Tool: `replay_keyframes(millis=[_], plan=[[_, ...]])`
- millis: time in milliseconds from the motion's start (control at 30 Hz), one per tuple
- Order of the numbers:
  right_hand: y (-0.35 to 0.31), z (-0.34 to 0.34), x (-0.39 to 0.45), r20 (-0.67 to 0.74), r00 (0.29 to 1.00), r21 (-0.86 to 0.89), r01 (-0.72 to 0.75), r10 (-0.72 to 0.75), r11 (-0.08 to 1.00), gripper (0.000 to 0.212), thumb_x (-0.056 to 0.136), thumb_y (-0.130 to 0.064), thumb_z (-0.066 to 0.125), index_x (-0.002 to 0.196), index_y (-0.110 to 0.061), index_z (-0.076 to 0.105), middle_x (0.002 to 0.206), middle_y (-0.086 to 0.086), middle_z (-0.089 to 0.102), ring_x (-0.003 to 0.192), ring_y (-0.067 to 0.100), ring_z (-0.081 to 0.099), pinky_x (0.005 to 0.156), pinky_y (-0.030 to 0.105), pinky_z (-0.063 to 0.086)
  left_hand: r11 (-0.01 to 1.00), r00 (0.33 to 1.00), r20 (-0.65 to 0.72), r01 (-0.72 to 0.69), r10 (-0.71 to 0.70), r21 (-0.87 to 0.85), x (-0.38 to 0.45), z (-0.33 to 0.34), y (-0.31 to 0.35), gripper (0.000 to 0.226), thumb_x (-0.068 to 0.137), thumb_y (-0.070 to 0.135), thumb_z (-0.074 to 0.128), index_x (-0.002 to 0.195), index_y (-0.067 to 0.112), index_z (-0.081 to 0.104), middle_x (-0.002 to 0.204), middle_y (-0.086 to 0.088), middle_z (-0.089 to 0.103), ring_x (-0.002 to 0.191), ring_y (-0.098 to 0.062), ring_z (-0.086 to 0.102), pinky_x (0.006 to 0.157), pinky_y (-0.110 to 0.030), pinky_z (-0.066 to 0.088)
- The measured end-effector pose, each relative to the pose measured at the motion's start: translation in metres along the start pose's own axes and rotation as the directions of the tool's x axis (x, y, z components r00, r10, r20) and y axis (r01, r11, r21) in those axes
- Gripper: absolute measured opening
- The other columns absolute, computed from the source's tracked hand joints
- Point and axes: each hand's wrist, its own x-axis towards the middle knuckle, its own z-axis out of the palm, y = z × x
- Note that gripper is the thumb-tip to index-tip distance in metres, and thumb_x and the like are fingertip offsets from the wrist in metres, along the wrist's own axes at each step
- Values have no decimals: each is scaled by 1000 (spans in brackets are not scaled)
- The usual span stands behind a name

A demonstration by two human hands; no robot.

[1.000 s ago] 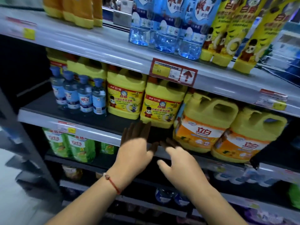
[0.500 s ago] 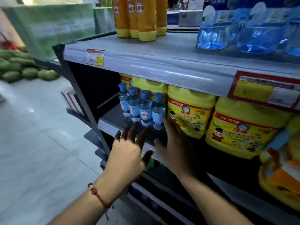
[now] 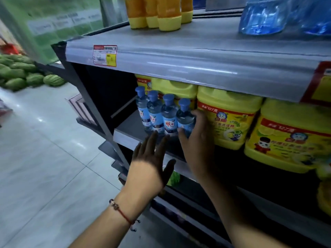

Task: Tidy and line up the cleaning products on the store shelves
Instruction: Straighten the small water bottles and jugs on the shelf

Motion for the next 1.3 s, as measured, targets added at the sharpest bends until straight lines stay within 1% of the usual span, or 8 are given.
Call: replay_keyframes(millis=[233,367,567,800,933,1067,1200,1300], plan=[[-36,-39,-50,60,986,79,-158,153,984,59,83,-21,80,135,-15,52,124,-3,64,112,14,59,84,19,41,894,992,120,84,-35,-440,-26,-21,-13,60,95,47,59,148,31,35,147,3,44,133,-21,45,101,-32,42],[-70,-58,-103,-54,995,-86,82,-87,993,53,76,-17,82,123,-11,58,111,1,67,96,21,65,83,36,53,298,969,248,238,-2,-925,-49,-42,1,50,94,44,60,141,32,47,135,16,59,127,2,52,112,-27,40],[-106,-87,-170,-62,998,-86,-2,-3,996,55,76,-23,84,123,-24,56,113,-11,63,105,15,61,93,33,51,-307,896,426,442,121,-843,-103,-39,24,45,93,46,61,125,16,63,120,-9,72,113,-24,68,94,-39,54],[-109,-147,-253,275,807,-177,-492,522,853,67,80,-43,78,139,-43,45,126,-31,56,112,-12,54,94,11,40,-312,765,593,644,253,-698,-147,-30,44,51,103,46,34,105,14,73,98,-12,76,84,-24,73,86,-46,50],[-107,-177,-299,148,755,96,-653,638,751,48,78,-25,84,120,-34,63,108,-21,71,98,-3,67,85,16,49,-228,702,648,711,296,-665,-172,-29,69,46,104,40,31,104,12,67,97,-12,74,80,-24,70,82,-42,48],[-95,-206,-340,-17,752,-6,-659,659,752,58,74,-28,87,125,-38,60,113,-21,63,104,-1,61,85,11,47,-191,626,715,778,310,-598,-194,-29,114,34,100,45,42,105,18,62,87,-5,69,74,-16,67,75,-34,49],[-76,-257,-371,-98,825,-242,-562,557,791,62,77,-37,81,134,-33,56,116,-21,54,109,3,51,95,12,39,-125,409,833,912,372,-391,-220,-21,176,25,98,34,56,85,13,58,71,-9,66,70,-25,66,73,-40,53],[-64,-301,-393,-134,842,-303,-536,522,788,60,77,-34,79,133,-30,58,117,-21,54,107,4,48,94,9,35,23,210,881,970,424,-242,-244,-10,222,30,93,35,61,102,7,61,84,-16,70,75,-28,70,69,-38,57]])
